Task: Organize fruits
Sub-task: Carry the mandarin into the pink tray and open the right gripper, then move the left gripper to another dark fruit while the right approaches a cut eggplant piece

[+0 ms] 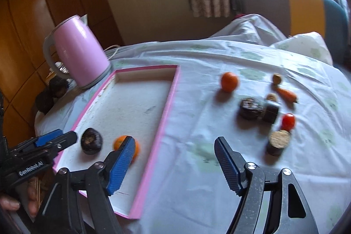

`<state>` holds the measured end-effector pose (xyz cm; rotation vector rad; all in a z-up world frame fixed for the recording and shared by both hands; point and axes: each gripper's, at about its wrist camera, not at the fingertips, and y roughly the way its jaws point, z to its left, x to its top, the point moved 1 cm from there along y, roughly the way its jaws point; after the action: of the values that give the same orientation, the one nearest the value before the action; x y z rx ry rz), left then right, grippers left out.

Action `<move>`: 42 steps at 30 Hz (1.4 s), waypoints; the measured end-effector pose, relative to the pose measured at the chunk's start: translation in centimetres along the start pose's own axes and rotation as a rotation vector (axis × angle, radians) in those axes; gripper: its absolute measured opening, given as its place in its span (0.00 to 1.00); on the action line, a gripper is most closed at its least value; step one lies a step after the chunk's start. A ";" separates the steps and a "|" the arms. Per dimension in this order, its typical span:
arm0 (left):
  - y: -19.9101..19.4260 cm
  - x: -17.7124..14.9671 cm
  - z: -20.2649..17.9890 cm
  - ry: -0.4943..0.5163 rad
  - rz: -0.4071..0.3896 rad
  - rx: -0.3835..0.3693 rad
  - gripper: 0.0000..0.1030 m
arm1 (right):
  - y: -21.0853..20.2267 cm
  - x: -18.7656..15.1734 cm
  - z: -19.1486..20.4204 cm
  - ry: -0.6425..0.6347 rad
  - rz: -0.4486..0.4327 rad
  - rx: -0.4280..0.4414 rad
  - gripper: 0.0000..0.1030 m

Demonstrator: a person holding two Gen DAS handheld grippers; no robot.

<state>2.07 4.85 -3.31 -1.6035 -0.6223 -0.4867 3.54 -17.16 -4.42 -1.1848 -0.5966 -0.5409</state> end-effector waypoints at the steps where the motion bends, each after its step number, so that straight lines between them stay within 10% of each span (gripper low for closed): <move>1: 0.0 0.0 -0.2 0.002 0.001 -0.006 0.56 | 0.0 0.0 0.0 0.000 0.000 0.000 0.73; 9: 0.3 0.0 -1.7 0.040 0.017 -0.036 0.56 | -1.7 -1.4 -8.3 0.179 0.006 -0.146 0.72; 15: 0.4 0.5 -3.3 0.052 0.027 -0.092 0.56 | -1.7 -2.3 -11.2 0.198 0.026 -0.200 0.42; 34: 3.1 2.6 -11.1 0.164 0.122 -0.213 0.54 | 2.6 -1.1 -11.2 0.135 0.054 -0.140 0.51; 37: 4.0 2.9 -13.0 0.197 0.129 -0.224 0.48 | 3.1 -1.1 -11.0 0.103 0.057 -0.165 0.31; 42: 5.6 3.8 -16.2 0.247 0.137 -0.243 0.43 | 2.9 -1.5 -12.0 0.104 0.020 -0.212 0.31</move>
<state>9.31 -11.14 -3.13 -1.7661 -0.2718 -0.6656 6.11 -27.69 -10.53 -1.3521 -0.4461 -0.6569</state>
